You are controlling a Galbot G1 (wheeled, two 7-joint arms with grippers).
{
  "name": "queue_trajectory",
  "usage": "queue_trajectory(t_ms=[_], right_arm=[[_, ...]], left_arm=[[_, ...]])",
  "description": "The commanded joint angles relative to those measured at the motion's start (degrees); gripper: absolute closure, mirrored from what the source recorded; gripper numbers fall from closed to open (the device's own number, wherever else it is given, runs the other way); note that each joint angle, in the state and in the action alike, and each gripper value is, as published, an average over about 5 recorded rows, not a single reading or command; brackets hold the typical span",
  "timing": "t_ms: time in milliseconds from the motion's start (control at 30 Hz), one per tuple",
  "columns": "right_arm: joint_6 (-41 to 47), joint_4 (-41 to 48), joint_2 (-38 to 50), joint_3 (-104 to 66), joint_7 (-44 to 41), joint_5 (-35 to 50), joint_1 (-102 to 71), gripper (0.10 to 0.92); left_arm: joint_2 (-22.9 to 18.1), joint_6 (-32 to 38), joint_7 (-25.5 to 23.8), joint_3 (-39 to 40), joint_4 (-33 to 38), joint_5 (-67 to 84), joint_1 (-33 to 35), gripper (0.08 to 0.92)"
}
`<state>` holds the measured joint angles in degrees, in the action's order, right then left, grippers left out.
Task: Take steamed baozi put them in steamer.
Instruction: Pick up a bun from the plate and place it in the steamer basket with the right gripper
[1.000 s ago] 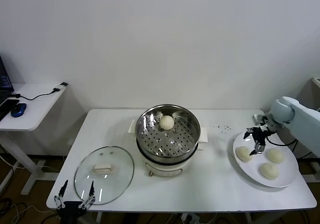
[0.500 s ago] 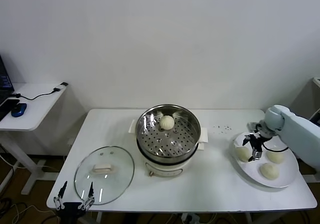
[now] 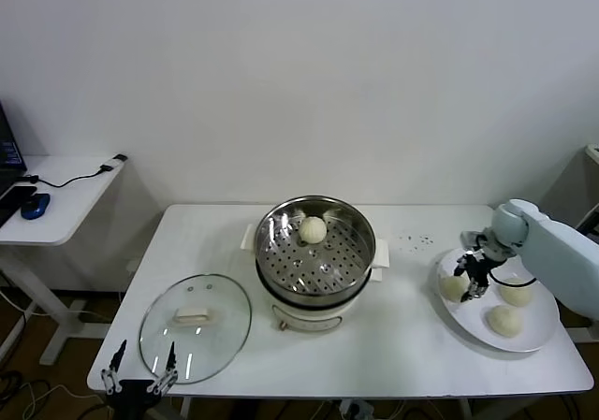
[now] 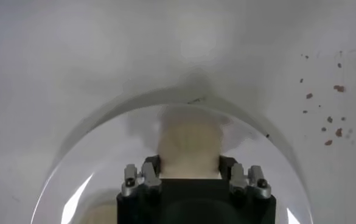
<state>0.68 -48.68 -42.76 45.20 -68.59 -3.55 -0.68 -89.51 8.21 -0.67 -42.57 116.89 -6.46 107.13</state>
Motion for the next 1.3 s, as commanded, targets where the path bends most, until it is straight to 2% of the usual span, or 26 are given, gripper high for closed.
queue_trajectory(t_ms=[33,167,300,433,600,1067,1300], right_arm=[[0.2,-0.5,0.7,0.6,-0.2,2.3,0.9,0.432],[0.2,-1.9,2.7,5.3,-1.0,6.9,7.0,0.440],[0.1,-2.3,2.6,17.1,-1.9,15.4,21.6,0.444],[1.2,-2.4,-1.2,29.6,-2.4,26.3,35.8,0.440],[5.6,-4.4,-8.0,36.5,-1.5,37.4,45.5,0.440],[13.6,-5.6,-31.9,41.6,5.1,51.6,45.5,0.440],[15.0,-5.5,-37.7,44.5,6.5,53.8,43.5,0.440]], left_arm=[[0.0,0.0,0.0,0.1,0.1,0.0,0.1,0.177],[0.0,-0.1,0.0,0.0,0.4,0.0,0.2,0.177],[0.0,-0.1,0.0,-0.1,0.8,0.2,0.3,0.177],[0.0,-0.1,0.0,0.5,1.0,0.1,0.2,0.177],[-0.1,0.2,0.0,1.2,1.3,0.0,0.2,0.177],[1.3,0.6,0.6,2.4,2.1,-1.6,0.6,0.177],[1.3,0.4,0.6,2.2,2.0,-1.1,0.1,0.177]])
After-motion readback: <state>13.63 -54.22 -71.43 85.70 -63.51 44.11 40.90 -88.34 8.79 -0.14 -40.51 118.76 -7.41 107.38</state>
